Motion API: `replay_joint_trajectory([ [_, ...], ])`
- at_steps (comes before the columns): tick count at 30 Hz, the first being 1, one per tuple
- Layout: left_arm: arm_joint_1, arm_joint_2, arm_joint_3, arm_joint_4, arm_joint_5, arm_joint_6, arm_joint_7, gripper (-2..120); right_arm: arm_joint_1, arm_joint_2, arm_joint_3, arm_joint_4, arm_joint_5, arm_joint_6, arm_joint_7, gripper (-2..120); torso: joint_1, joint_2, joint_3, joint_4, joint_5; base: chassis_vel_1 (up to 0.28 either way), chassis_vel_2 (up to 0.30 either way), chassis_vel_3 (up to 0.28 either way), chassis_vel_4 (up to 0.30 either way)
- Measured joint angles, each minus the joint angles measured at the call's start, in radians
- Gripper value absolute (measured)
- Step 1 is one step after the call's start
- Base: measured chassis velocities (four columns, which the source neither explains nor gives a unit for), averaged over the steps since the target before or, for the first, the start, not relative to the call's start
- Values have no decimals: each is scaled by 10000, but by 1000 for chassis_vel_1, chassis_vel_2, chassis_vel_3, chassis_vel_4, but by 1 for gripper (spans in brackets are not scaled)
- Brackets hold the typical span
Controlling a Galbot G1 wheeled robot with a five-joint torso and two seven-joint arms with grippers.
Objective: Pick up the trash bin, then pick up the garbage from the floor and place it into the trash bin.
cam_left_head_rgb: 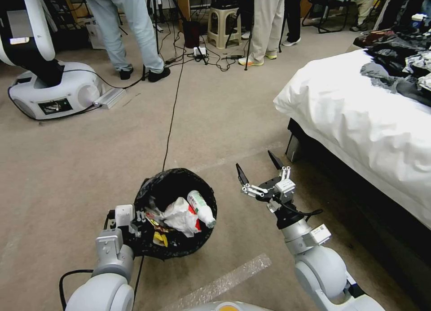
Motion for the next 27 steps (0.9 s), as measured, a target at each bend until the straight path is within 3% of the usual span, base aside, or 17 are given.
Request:
replay_joint_trajectory([
  [12, -341, 338, -60, 268, -2279, 1165, 93, 1, -120, 109, 184, 64, 0, 53, -99, 100, 0, 0, 0, -1, -1, 0, 0, 0, 0],
  [27, -831, 314, 42, 1217, -2445, 1182, 318, 1, -403, 106, 557, 262, -31, 205, -330, 100, 1, 0, 0, -1, -1, 0, 0, 0, 0],
])
